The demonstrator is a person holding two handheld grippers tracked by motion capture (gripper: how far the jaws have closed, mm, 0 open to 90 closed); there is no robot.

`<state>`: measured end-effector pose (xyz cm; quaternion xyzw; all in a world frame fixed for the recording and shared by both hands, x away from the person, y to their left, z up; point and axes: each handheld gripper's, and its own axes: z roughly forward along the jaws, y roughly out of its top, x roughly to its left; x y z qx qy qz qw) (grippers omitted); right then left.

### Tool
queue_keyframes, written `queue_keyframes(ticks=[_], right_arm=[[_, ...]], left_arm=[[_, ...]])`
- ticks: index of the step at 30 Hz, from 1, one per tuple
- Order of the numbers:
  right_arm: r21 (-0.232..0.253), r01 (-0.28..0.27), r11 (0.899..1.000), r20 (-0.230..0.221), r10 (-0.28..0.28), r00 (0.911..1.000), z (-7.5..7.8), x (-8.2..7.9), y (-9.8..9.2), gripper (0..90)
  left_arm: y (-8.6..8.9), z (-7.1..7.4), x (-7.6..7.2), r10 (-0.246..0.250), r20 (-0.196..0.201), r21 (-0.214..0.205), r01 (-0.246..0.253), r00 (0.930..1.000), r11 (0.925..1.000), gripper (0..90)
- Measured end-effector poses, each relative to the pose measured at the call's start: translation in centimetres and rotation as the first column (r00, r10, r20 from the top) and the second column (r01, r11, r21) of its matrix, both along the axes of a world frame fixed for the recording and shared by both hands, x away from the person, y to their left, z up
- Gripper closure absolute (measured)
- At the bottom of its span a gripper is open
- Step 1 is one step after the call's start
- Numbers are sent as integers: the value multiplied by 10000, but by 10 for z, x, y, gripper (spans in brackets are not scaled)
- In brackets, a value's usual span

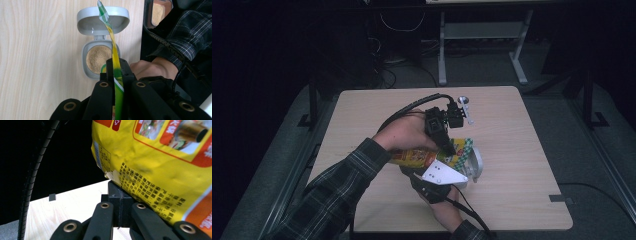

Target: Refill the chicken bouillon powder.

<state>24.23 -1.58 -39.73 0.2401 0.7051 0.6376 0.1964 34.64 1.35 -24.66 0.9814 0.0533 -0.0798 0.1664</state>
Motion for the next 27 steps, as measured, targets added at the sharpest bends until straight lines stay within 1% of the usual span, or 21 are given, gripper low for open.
queue_keyframes(ticks=[27], right_arm=[[19, 10, 10000, 26, -10, 10000, 0, 0, 0, 900]], left_arm=[[-2, 0, 0, -45, 6, 139, 45, 10000, 9999, 898]])
